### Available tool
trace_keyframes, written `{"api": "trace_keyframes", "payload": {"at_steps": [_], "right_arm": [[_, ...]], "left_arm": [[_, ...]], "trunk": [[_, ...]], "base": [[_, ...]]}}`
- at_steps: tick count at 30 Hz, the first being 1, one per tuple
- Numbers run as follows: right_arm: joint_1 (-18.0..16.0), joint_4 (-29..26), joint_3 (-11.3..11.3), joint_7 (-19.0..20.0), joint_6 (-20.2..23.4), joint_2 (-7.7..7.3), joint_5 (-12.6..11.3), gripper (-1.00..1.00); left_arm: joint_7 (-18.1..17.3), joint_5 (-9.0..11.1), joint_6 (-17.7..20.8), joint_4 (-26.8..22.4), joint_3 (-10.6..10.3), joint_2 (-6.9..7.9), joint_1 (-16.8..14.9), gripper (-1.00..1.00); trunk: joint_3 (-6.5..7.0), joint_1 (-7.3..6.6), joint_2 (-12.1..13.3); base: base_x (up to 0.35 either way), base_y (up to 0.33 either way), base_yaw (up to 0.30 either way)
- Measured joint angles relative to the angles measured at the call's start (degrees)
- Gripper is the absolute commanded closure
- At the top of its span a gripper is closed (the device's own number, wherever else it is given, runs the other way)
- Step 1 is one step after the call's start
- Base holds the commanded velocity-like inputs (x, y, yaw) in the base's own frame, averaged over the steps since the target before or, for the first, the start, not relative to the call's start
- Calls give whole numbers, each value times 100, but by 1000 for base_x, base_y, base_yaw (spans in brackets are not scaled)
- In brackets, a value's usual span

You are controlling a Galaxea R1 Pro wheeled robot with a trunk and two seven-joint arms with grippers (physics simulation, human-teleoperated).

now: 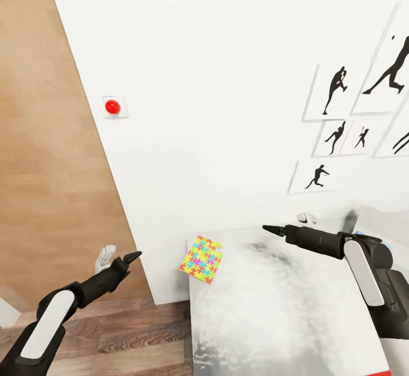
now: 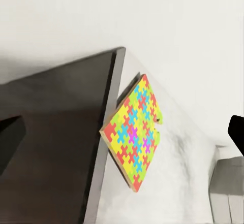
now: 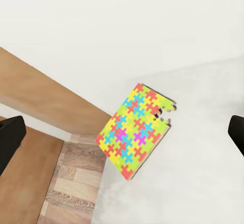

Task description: Put all the toys in the child's room - the three board games (two on the bed and one on the table), the two jigsaw puzzles on the table, and the tennis ball on the table - inside the toy box on the table in the child's room.

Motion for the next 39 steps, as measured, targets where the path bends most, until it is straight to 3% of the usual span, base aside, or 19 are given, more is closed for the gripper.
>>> {"api": "trace_keyframes", "payload": {"at_steps": [1, 4, 7, 12, 27, 30, 35, 39], "right_arm": [[0, 0, 0, 0, 0, 0, 0, -100], [-1, 1, 0, 0, 1, 3, 2, -100], [2, 2, 0, 0, 2, 4, -1, -100], [3, 2, 0, 0, 2, 3, -3, -100], [5, 0, 0, 0, 1, 0, -2, -100], [6, -1, -3, 3, 4, -20, -1, -100], [5, -2, -12, 7, 8, -45, 2, -100], [3, -4, -15, 7, 10, -57, 0, -100]], "left_arm": [[-1, -4, -2, 1, 0, 0, 0, -100], [-72, -373, -107, 66, 6, -21, -13, -100], [-148, -486, -154, 89, 9, -44, -18, -100], [-252, -536, -188, 102, 16, -76, -26, -100], [-428, -441, -219, 49, -38, -103, -25, -100], [-631, -478, -219, -11, -190, -93, -23, -100], [-1004, -691, -218, -13, -618, -68, -25, -100], [-1114, -760, -218, 20, -738, -55, -43, -100]], "trunk": [[0, 0, 0], [0, 0, 0], [0, 0, 0], [0, 0, 0], [0, 0, 0], [0, 0, 0], [-17, 22, -38], [-90, 110, -199]], "base": [[4, 6, 0], [3, 4, 0], [2, 3, 0], [1, 2, 0], [0, 0, 0], [0, 0, 0], [0, 0, 0], [0, 0, 0]]}}
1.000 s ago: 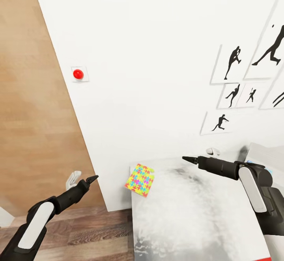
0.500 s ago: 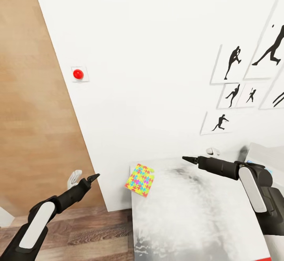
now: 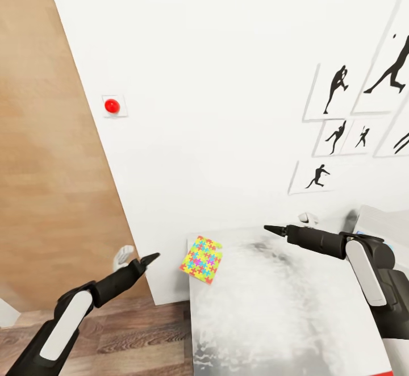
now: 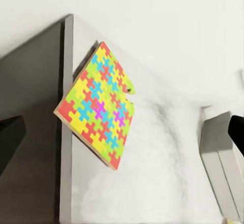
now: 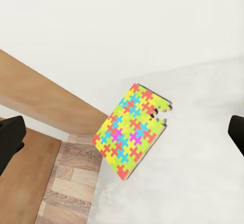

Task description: Put all the toys in the child's room - the three board games (two on the bed and one on the table), the two jigsaw puzzles on the table, and the tennis ball on the table - inside the toy box on the table in the child's room.

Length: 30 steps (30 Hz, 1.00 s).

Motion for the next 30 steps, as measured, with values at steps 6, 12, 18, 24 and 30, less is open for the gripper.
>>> {"api": "trace_keyframes", "payload": {"at_steps": [6, 12, 18, 24, 30], "right_arm": [[2, 0, -1, 4, 0, -6, -3, -100], [3, -7, -2, 8, 0, -7, -3, -100], [3, -26, -2, 9, 0, -11, -4, -100], [9, -43, 13, 10, 0, 9, -5, -100], [11, -50, 21, 10, 0, 29, -4, -100]], "left_arm": [[-145, -36, 33, 125, -74, 14, -126, -100], [-481, -76, 56, 523, -113, 22, -393, -100], [-739, -97, 62, 779, -123, 65, -544, -100], [-982, -64, 68, 893, -124, 220, -610, -100], [-1185, -55, 70, 926, -119, 329, -626, -100]], "trunk": [[-108, 132, -241], [-217, 264, -483], [-325, 396, -725], [-433, 528, -966], [-541, 660, -1207]], "base": [[0, 0, 0], [0, 0, 0], [0, 0, 0], [0, 0, 0], [0, 0, 0]]}}
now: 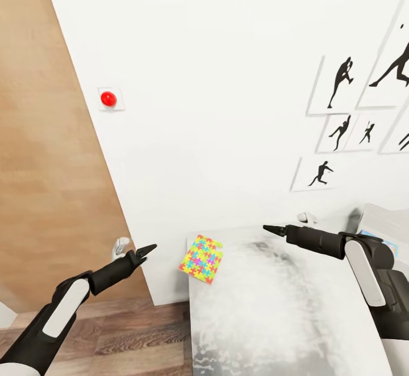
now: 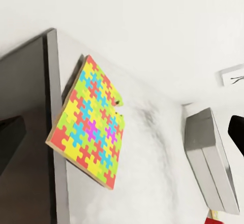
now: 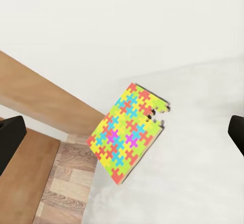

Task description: Put all the toys in the child's room - the three board games (two on the bed and one on the table), the two jigsaw puzzles on the table, and the tennis ball on the table - inside the toy box on the table in the child's room.

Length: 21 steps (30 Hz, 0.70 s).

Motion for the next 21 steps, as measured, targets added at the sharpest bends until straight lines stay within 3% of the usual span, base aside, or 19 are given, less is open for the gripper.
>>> {"api": "trace_keyframes", "payload": {"at_steps": [9, 21], "right_arm": [[1, -1, 3, -1, 0, -2, 0, -100], [1, -7, 9, -1, 0, 8, 0, -100]], "left_arm": [[-200, 16, -3, 7, 102, 150, 51, -100], [-222, -8, -6, 60, 227, 194, 83, -100]], "trunk": [[-162, 198, -362], [-378, 462, -844]], "base": [[0, 0, 0], [0, 0, 0]]}}
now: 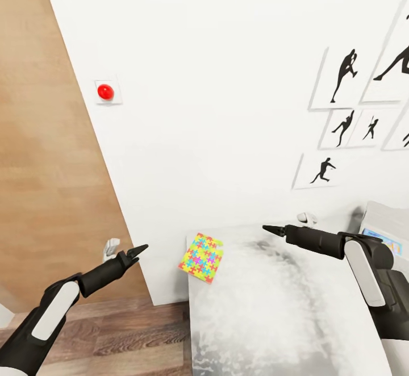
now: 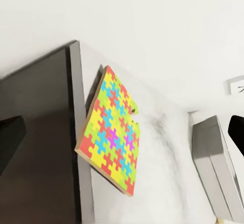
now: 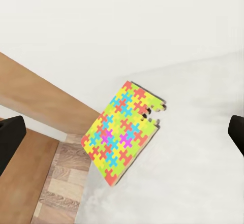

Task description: Put all the toys in the child's room - the three board games (two on the bed and one on the table), the two jigsaw puzzles on the table, and the tennis ball on the table - inside the toy box on the table in the child's room.

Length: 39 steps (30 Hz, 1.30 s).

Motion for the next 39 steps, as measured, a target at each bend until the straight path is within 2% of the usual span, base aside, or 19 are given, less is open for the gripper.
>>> {"api": "trace_keyframes", "payload": {"at_steps": [15, 34, 39], "right_arm": [[5, -24, 2, 8, 0, -40, 0, -100], [10, -40, 2, 15, 0, -46, 1, -100], [9, -41, 2, 17, 0, -46, -2, -100]], "left_arm": [[13, -23, 5, 319, -35, -55, -120, -100], [4, -32, 1, 430, -57, -89, -192, -100], [-19, -27, -6, 434, -59, -88, -188, -100]], "trunk": [[-270, 330, -603], [-612, 747, -1365], [-612, 748, -1367]], "base": [[0, 0, 0], [0, 0, 0], [0, 0, 0]]}}
